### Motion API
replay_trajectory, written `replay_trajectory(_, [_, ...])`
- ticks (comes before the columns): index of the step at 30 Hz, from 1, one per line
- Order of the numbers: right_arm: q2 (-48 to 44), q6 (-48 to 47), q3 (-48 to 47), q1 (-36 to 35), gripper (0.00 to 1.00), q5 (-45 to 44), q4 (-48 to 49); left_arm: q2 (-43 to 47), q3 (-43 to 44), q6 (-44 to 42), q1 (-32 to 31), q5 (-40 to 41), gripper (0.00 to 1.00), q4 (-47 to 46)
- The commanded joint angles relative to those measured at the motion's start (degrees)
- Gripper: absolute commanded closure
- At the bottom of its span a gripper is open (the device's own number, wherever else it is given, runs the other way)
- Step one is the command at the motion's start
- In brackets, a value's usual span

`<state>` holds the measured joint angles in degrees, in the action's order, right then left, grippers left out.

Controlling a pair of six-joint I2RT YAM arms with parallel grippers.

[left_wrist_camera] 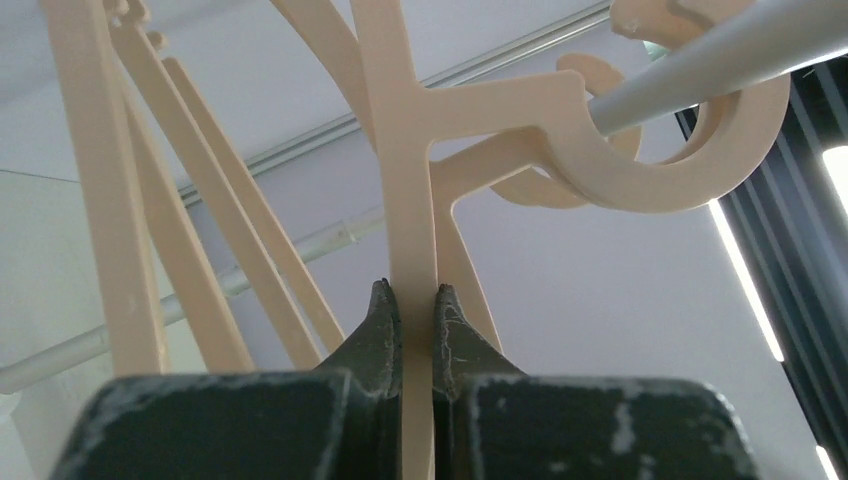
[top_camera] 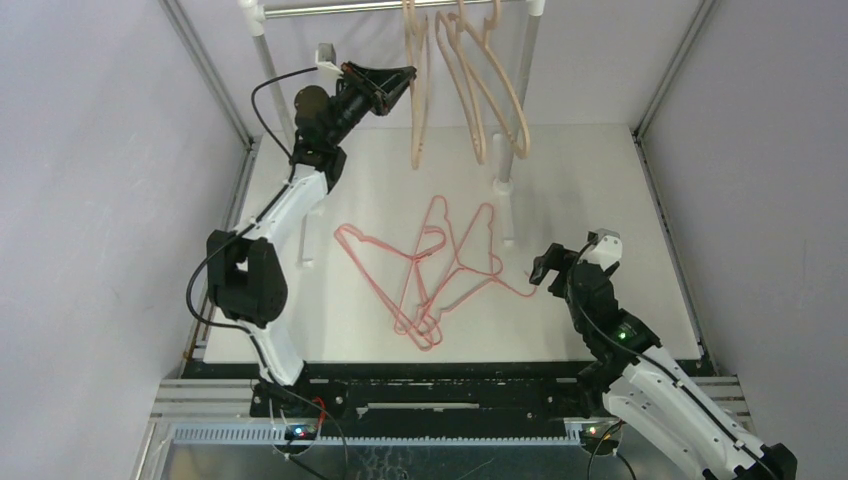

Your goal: Organize the hangers

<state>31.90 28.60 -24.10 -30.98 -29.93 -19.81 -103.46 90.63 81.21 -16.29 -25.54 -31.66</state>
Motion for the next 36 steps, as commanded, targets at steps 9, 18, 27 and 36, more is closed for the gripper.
replay_trajectory(9, [-1.2,-0.49,-1.13,0.65,0.0,-0.88,-0.12,-8.81,16.34,-1.78,-3.64,-3.02,1.0,7.5])
replay_trajectory(18, [-2.02,-0.81,-0.87,0.99,0.0,-1.16,-0.41,-14.77,23.29,-1.58,-7.71,-4.57,1.0,9.73])
replay_trajectory(27, [-2.41,-0.74,-0.69,1.52,0.0,-0.86,-0.32,-25.1,39.45,-1.18,-11.04,-8.75,1.0,15.55])
replay_trajectory(36, [-2.38,-0.94,-0.51,2.0,0.0,-0.43,-0.22,-22.71,36.32,-6.97,-11.11,-10.37,0.77,17.36])
